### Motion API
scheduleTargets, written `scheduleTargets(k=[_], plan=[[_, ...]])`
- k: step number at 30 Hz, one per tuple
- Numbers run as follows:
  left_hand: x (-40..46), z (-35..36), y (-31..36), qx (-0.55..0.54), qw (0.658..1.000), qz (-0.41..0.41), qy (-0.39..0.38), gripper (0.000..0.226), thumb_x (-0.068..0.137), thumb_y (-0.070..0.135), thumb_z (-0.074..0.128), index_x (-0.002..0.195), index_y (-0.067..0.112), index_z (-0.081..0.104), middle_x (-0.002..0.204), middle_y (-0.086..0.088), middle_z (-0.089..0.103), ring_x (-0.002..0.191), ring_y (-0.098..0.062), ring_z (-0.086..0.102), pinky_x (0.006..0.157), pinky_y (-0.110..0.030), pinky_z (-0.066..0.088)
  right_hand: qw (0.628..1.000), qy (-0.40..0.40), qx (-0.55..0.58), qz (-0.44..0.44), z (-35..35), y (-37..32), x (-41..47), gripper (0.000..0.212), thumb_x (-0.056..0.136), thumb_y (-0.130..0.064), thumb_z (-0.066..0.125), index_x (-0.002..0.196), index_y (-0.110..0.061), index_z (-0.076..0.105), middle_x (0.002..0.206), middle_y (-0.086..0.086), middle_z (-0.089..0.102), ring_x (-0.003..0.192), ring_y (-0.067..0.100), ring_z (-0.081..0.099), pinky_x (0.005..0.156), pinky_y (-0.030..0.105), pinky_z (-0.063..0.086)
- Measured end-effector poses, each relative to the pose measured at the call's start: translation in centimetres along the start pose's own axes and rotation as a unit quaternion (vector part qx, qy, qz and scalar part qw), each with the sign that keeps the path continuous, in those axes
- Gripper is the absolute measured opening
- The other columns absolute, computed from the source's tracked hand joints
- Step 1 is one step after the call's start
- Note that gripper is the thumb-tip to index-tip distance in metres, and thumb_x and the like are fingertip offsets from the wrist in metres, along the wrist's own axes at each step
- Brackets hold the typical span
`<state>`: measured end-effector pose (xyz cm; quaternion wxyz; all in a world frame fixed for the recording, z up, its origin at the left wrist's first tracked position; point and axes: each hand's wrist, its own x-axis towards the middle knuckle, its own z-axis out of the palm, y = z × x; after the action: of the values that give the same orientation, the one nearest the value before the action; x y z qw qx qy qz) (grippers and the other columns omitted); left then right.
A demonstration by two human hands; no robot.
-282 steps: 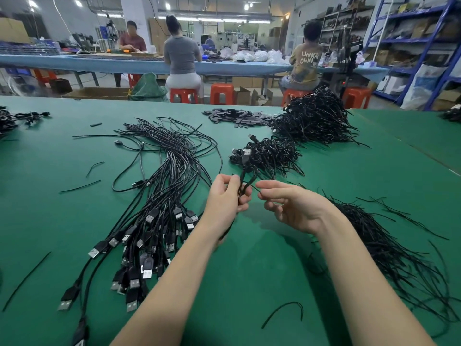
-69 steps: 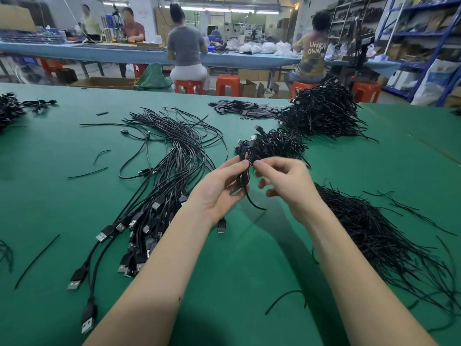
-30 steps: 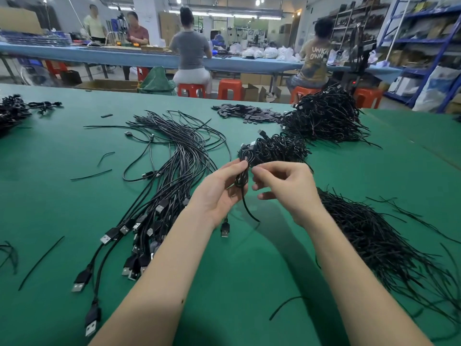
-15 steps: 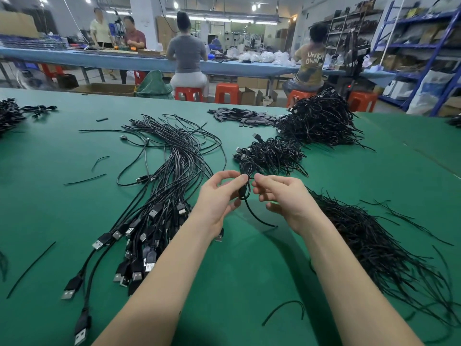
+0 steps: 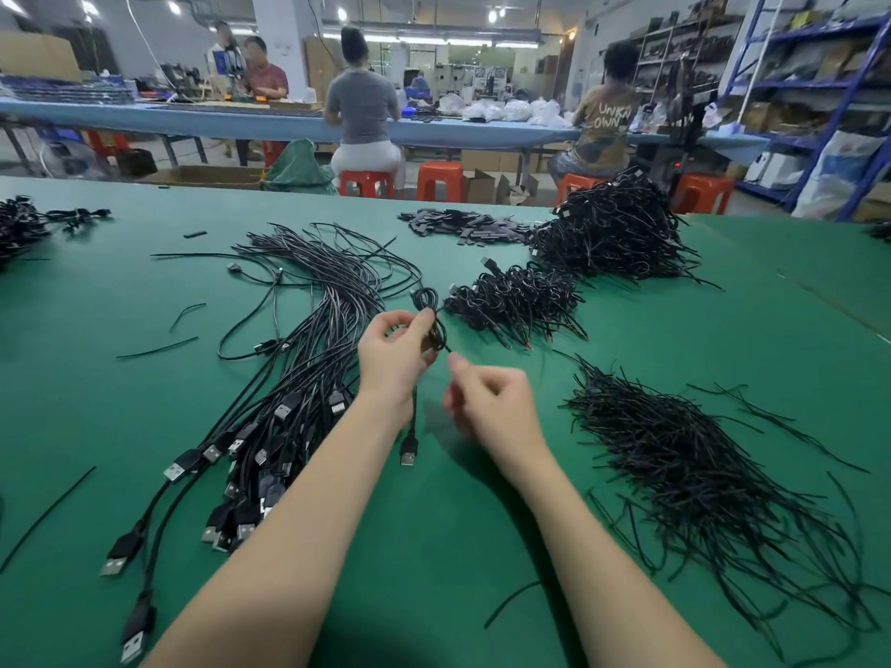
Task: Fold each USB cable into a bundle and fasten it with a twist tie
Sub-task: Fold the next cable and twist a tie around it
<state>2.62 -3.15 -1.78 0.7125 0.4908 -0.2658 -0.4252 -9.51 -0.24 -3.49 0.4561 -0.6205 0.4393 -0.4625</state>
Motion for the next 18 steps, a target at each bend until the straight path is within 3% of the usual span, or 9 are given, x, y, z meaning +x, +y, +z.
scheduleTargets(k=[2, 5, 7, 9, 13, 18], plan=[[2.1, 1.3, 0.2, 0.004, 1.0, -0.022, 0.009, 0.017, 0.091, 0.014, 0.072, 0.089, 0.013, 0.055, 0.095, -0.01, 0.067, 0.082, -0.022, 0.065, 0.059, -0.021, 0.055, 0.993, -0.003, -0.108, -0.046, 0.6, 1.0, -0.1, 0.056, 0.101, -0.037, 0.058, 0.047, -0.023, 0.065, 0.049, 0.004, 0.063, 0.044, 0.009, 0.052, 0.054, 0.027, 0.042], [5.3, 4.2, 0.7, 0.041, 0.999, -0.023, -0.002, 0.016, 0.092, 0.015, 0.071, 0.088, 0.014, 0.055, 0.105, -0.015, 0.067, 0.085, -0.024, 0.067, 0.07, -0.029, 0.059, 0.998, 0.031, -0.061, -0.014, 0.4, 1.3, 0.4, 0.055, 0.101, -0.038, 0.056, 0.049, -0.026, 0.068, 0.05, 0.001, 0.064, 0.047, 0.01, 0.053, 0.058, 0.027, 0.042], [6.9, 6.1, 0.8, 0.073, 0.997, -0.02, -0.003, 0.016, 0.093, 0.018, 0.069, 0.086, 0.016, 0.055, 0.097, -0.009, 0.067, 0.077, -0.019, 0.068, 0.084, -0.036, 0.06, 0.999, 0.03, -0.033, 0.003, 0.2, 1.4, 0.6, 0.054, 0.101, -0.039, 0.056, 0.05, -0.026, 0.068, 0.051, -0.001, 0.063, 0.047, 0.01, 0.052, 0.06, 0.028, 0.042], [8.0, 7.5, 0.4, 0.137, 0.99, -0.012, -0.015, 0.013, 0.093, 0.021, 0.068, 0.085, 0.018, 0.058, 0.091, -0.004, 0.066, 0.08, -0.019, 0.069, 0.093, -0.039, 0.057, 0.999, 0.007, -0.041, 0.001, 0.3, 1.4, 0.5, 0.053, 0.1, -0.041, 0.056, 0.051, -0.025, 0.069, 0.052, -0.001, 0.064, 0.047, 0.009, 0.052, 0.06, 0.029, 0.043], [8.5, 8.3, -1.1, 0.355, 0.932, 0.019, -0.066, 0.007, 0.09, 0.021, 0.067, 0.096, 0.022, 0.069, 0.114, -0.006, 0.07, 0.108, -0.022, 0.063, 0.095, -0.027, 0.05, 0.999, 0.001, -0.042, 0.001, 0.2, 1.3, 0.5, 0.053, 0.101, -0.041, 0.056, 0.052, -0.024, 0.068, 0.053, -0.002, 0.064, 0.045, 0.008, 0.051, 0.06, 0.028, 0.043], [8.2, 7.6, -1.3, 0.423, 0.899, 0.055, -0.101, 0.02, 0.091, 0.022, 0.065, 0.109, 0.02, 0.074, 0.122, -0.007, 0.066, 0.112, -0.02, 0.061, 0.103, -0.032, 0.047, 0.999, -0.001, -0.035, 0.003, 0.1, 1.1, 0.5, 0.053, 0.101, -0.039, 0.056, 0.051, -0.023, 0.067, 0.052, -0.002, 0.064, 0.044, 0.008, 0.051, 0.057, 0.025, 0.041]])
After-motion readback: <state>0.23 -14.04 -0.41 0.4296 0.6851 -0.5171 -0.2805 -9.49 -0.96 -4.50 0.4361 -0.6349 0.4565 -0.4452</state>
